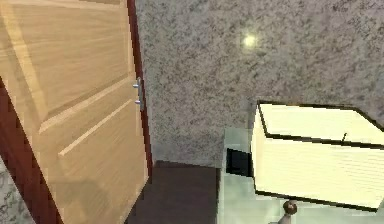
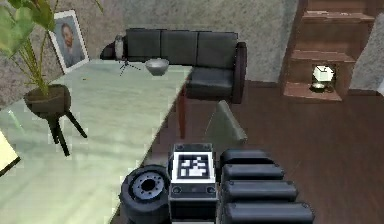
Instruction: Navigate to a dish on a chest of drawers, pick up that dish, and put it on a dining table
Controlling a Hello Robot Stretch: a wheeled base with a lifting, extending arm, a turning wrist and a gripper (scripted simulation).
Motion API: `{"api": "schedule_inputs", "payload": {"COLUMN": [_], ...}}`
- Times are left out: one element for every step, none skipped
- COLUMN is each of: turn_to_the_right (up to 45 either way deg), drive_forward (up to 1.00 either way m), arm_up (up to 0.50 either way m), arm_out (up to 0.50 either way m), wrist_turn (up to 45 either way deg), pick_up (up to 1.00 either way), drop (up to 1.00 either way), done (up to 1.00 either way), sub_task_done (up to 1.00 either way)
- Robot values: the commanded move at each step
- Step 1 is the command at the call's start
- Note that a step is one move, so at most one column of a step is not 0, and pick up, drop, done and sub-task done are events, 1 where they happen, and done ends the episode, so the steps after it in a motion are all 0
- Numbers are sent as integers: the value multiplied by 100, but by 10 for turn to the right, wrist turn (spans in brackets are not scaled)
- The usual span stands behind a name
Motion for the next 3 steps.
{"api": "schedule_inputs", "payload": {"turn_to_the_right": [-180,0,0], "drive_forward": [0,0,0], "arm_up": [0,0,0], "arm_out": [0,48,0], "wrist_turn": [0,0,450], "pick_up": [0,0,0], "drop": [0,0,0], "done": [0,0,0], "sub_task_done": [0,0,0]}}
